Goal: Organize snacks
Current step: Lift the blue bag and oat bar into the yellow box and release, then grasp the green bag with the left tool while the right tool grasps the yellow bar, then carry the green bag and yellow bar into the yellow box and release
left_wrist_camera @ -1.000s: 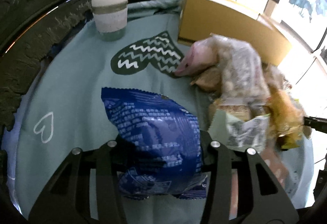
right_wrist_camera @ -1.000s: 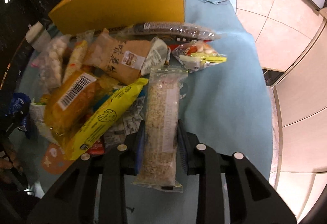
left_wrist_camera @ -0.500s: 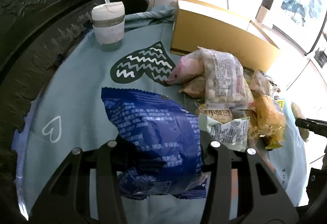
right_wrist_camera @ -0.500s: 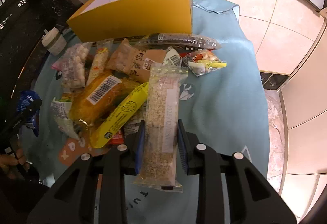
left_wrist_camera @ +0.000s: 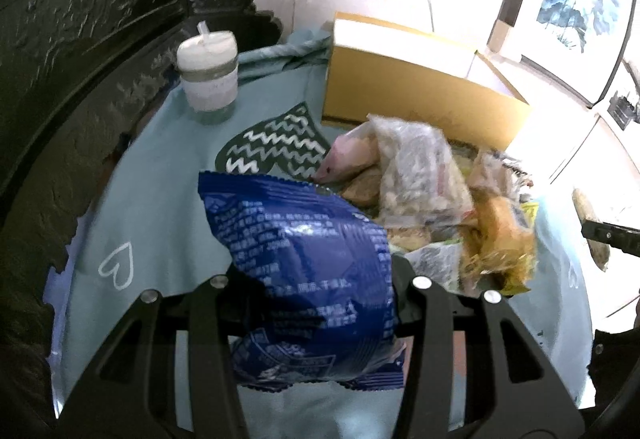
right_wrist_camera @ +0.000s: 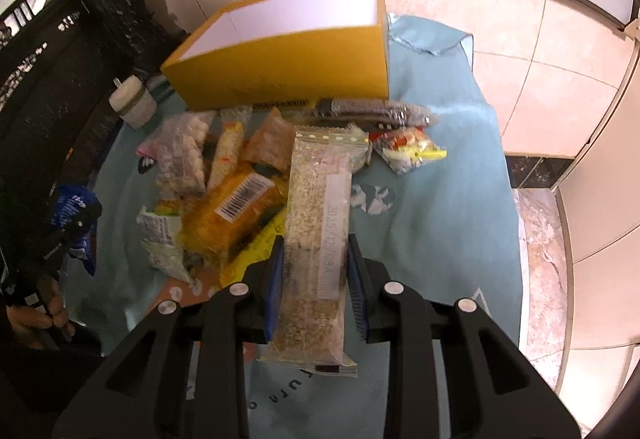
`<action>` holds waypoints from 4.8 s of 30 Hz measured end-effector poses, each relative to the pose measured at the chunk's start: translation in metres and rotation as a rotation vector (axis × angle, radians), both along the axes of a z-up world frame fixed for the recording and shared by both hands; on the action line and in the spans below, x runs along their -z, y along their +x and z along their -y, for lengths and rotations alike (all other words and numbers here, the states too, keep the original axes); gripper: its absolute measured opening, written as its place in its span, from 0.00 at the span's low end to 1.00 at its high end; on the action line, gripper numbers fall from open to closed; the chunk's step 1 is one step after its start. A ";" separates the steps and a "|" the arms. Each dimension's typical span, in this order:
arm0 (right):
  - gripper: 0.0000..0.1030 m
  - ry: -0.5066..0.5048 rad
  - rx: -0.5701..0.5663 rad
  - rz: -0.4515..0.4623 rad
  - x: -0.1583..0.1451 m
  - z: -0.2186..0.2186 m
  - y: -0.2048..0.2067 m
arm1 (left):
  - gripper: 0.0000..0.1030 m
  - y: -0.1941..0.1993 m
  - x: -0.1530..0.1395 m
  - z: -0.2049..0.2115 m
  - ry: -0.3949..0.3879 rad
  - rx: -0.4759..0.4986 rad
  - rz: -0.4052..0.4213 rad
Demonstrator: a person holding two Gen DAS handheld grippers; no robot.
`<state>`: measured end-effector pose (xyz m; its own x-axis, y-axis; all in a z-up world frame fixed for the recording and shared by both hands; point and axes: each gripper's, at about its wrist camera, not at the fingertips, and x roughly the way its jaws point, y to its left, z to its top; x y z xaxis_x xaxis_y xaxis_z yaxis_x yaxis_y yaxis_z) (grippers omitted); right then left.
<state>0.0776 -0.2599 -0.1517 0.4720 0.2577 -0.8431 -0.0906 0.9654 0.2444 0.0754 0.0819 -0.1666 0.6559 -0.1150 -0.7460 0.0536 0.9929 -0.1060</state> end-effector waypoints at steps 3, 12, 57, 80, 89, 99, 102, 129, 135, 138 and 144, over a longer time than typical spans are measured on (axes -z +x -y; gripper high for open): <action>0.29 0.017 0.000 0.033 -0.016 -0.001 0.005 | 0.46 0.006 -0.019 0.007 -0.005 0.019 0.039; 0.29 0.065 -0.018 0.188 -0.088 -0.007 0.043 | 0.46 0.047 -0.094 0.032 -0.060 0.071 0.188; 0.71 0.000 -0.010 0.019 -0.054 -0.015 0.135 | 0.94 0.148 -0.057 0.049 -0.049 -0.044 0.054; 0.63 -0.053 0.003 -0.212 0.059 -0.043 0.051 | 0.94 0.027 0.059 0.078 0.135 0.161 -0.045; 0.69 -0.113 -0.055 -0.225 0.085 -0.075 0.073 | 0.98 0.035 0.086 0.076 0.094 0.132 -0.076; 0.26 -0.184 -0.131 -0.159 0.085 -0.058 0.045 | 0.63 0.019 0.083 0.071 0.062 0.204 -0.047; 0.26 -0.165 -0.115 -0.158 0.086 -0.048 0.033 | 0.49 0.015 0.081 0.064 0.036 0.186 -0.055; 0.20 -0.080 -0.085 -0.100 0.044 -0.026 -0.010 | 0.30 -0.029 0.040 0.027 -0.066 0.151 0.005; 0.20 -0.018 -0.046 -0.078 0.025 -0.015 -0.016 | 0.30 -0.033 0.018 0.027 -0.085 0.157 0.049; 0.20 -0.002 -0.038 -0.056 0.014 -0.013 -0.018 | 0.30 -0.034 0.008 0.028 -0.085 0.160 0.070; 0.20 0.021 -0.030 -0.014 -0.004 -0.012 -0.021 | 0.30 -0.035 -0.008 0.028 -0.083 0.168 0.098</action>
